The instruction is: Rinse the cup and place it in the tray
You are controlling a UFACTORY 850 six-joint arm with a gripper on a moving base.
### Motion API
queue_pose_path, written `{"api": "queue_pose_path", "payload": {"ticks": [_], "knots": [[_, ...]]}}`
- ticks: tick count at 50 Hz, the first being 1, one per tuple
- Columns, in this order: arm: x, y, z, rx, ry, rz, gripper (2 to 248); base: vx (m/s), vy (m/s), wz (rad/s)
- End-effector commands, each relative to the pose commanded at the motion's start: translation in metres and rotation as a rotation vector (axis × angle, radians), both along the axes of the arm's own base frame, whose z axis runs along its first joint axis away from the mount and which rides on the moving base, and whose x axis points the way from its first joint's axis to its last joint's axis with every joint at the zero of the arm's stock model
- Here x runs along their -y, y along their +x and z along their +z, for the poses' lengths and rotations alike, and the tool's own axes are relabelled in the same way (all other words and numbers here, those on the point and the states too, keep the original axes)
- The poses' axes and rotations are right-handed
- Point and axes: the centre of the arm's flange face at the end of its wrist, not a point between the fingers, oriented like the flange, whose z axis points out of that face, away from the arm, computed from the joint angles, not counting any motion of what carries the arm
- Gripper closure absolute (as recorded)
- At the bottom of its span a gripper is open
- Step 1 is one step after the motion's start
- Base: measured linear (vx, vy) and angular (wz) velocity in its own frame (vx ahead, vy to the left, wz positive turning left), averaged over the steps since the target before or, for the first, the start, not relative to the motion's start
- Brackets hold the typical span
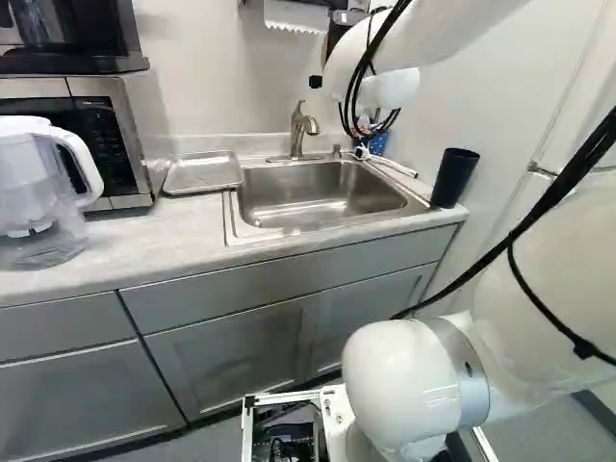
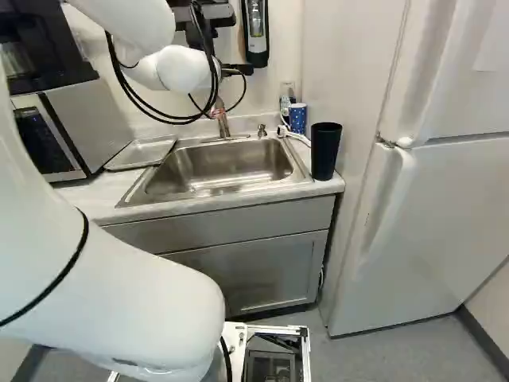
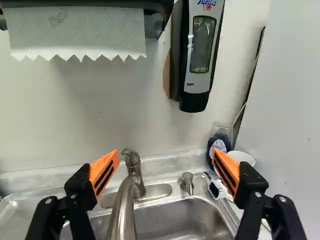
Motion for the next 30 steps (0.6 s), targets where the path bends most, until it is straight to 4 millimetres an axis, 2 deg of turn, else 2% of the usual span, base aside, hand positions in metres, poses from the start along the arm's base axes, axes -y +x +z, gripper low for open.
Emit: {"api": "queue_pose_path", "payload": {"ticks": [12, 30], "knots": [[0.000, 0.002, 0.000, -0.001, 0.000, 0.000, 3, 0.000, 0.000, 0.000], [-0.002, 0.018, -0.002, -0.037, 0.000, 0.005, 3, 0.000, 0.000, 0.000]]}}
